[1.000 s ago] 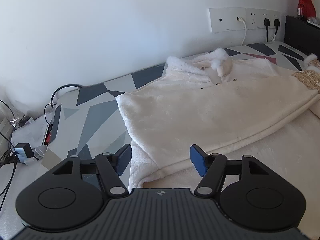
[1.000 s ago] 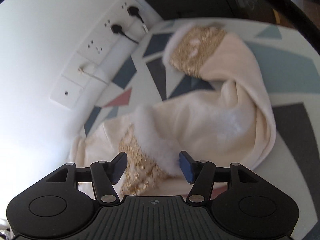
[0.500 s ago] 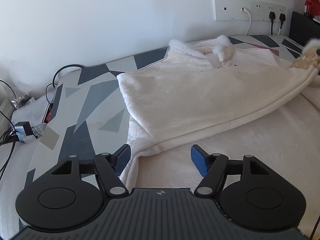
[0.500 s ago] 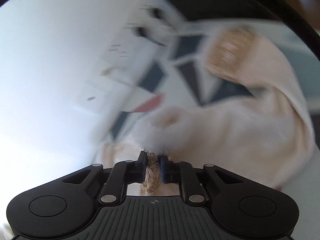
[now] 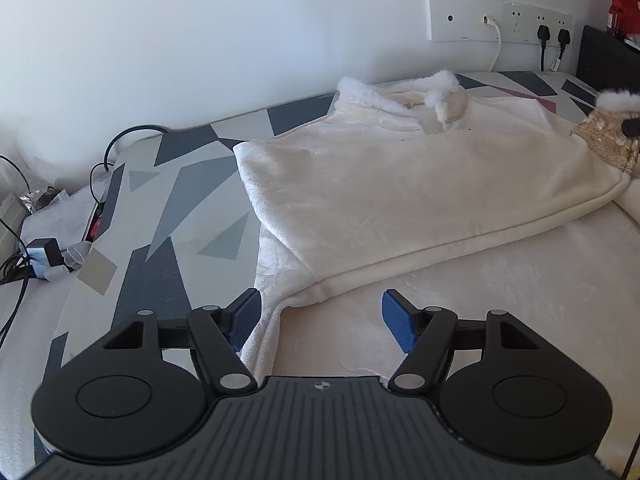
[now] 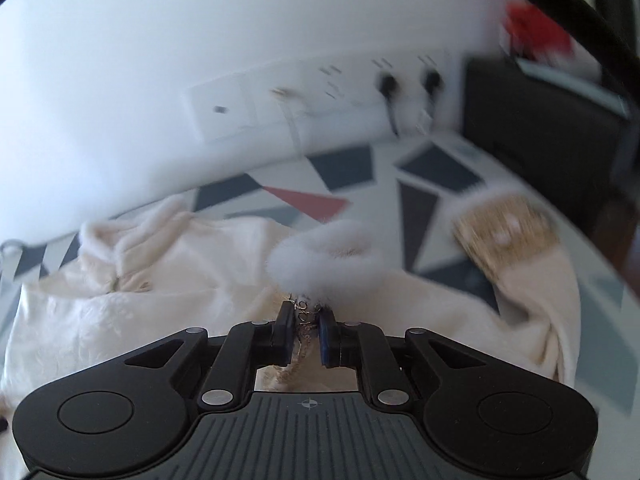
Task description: Fold clothes
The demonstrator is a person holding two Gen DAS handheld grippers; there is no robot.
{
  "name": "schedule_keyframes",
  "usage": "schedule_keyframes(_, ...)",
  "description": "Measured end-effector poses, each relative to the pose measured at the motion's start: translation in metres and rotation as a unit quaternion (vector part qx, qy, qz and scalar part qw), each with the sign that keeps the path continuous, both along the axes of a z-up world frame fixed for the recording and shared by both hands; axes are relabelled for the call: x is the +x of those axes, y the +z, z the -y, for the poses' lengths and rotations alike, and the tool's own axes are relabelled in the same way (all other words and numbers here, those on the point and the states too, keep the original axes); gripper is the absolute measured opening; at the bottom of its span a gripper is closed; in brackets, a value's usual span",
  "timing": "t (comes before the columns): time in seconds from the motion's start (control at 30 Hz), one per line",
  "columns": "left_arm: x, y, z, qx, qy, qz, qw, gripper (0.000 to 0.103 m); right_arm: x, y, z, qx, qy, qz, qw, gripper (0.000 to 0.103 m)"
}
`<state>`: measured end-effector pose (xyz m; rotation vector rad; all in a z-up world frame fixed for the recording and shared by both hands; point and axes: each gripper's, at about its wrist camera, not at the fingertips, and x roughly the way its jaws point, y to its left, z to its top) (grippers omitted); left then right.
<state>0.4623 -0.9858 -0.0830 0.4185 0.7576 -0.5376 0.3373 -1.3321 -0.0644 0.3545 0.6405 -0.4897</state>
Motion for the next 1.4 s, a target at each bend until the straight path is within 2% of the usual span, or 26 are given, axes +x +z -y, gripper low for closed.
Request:
schedule_keyframes(0.1,0.002,-0.002,0.000,0.000,-0.001,-0.008,1.0000,0.069,0.023,0.009,-0.033,-0.029,0.086,-0.003,0.996,0.012)
schedule_keyframes(0.17,0.002,-0.002,-0.001,-0.002,-0.001,-0.006,1.0000,0.069,0.040,0.005,-0.058,-0.048,0.148,-0.031,0.987,0.012)
schedule_keyframes(0.27,0.001,0.000,-0.004,-0.003,0.001,0.004,1.0000,0.069,0.066,-0.010,-0.086,-0.038,0.207,-0.085,0.974,0.012)
schedule_keyframes(0.37,0.003,0.001,-0.010,-0.006,0.012,0.005,0.9999,0.069,0.074,-0.022,-0.097,-0.030,0.222,-0.119,0.967,0.013)
schedule_keyframes(0.47,0.006,-0.002,-0.017,-0.009,0.027,-0.005,0.9996,0.069,0.076,-0.020,-0.095,-0.022,0.227,-0.124,0.966,0.015)
schedule_keyframes(0.5,0.007,-0.003,-0.019,-0.010,0.032,-0.008,0.9994,0.069,0.076,-0.019,-0.093,-0.013,0.231,-0.126,0.965,0.022)
schedule_keyframes(0.53,0.008,-0.003,-0.020,-0.012,0.035,-0.010,0.9993,0.069,0.070,-0.015,-0.089,-0.004,0.223,-0.115,0.968,0.035)
schedule_keyframes(0.6,0.009,-0.003,-0.022,-0.015,0.038,-0.010,0.9991,0.069,0.059,-0.008,-0.080,0.014,0.203,-0.093,0.975,0.045)
schedule_keyframes(0.73,0.008,-0.002,-0.022,-0.018,0.031,-0.007,0.9993,0.069,0.035,0.007,-0.063,0.050,0.162,-0.047,0.984,0.054)
schedule_keyframes(0.83,0.006,-0.003,-0.018,-0.018,0.019,-0.010,0.9996,0.069,0.005,0.010,-0.027,0.054,0.054,-0.009,0.997,0.054)
schedule_keyframes(0.9,0.004,-0.004,-0.009,-0.011,0.006,-0.018,0.9998,0.070,-0.015,0.010,0.004,0.042,-0.032,0.004,0.999,0.056)
schedule_keyframes(0.97,0.003,-0.006,0.000,-0.005,-0.007,-0.030,0.9995,0.073,-0.023,0.007,0.040,0.017,-0.117,-0.020,0.993,0.058)
schedule_keyframes(1.0,0.003,-0.007,0.008,-0.004,-0.014,-0.042,0.9990,0.075,-0.027,0.005,0.058,0.004,-0.159,-0.033,0.987,0.059)
schedule_keyframes(1.03,0.003,-0.008,0.015,-0.004,-0.021,-0.052,0.9984,0.077,-0.030,0.000,0.075,-0.011,-0.189,-0.042,0.981,0.066)
schedule_keyframes(1.1,0.003,-0.009,0.030,0.000,-0.035,-0.069,0.9970,0.078,-0.032,-0.016,0.103,-0.044,-0.242,-0.074,0.966,0.067)
schedule_keyframes(1.13,0.003,-0.010,0.038,0.004,-0.042,-0.076,0.9962,0.080,-0.028,-0.024,0.113,-0.051,-0.249,-0.090,0.963,0.067)
schedule_keyframes(1.23,-0.002,-0.010,0.054,0.022,-0.058,-0.074,0.9953,0.087,-0.013,-0.043,0.131,-0.051,-0.226,-0.108,0.967,0.068)
schedule_keyframes(1.27,-0.005,-0.011,0.057,0.028,-0.060,-0.073,0.9951,0.089,-0.007,-0.049,0.135,-0.054,-0.219,-0.114,0.967,0.070)
schedule_keyframes(1.33,-0.007,-0.013,0.061,0.044,-0.061,-0.075,0.9943,0.089,0.009,-0.060,0.141,-0.075,-0.212,-0.136,0.965,0.081)
schedule_keyframes(1.4,-0.008,-0.016,0.062,0.054,-0.057,-0.082,0.9936,0.089,0.018,-0.069,0.151,-0.079,-0.216,-0.154,0.961,0.081)
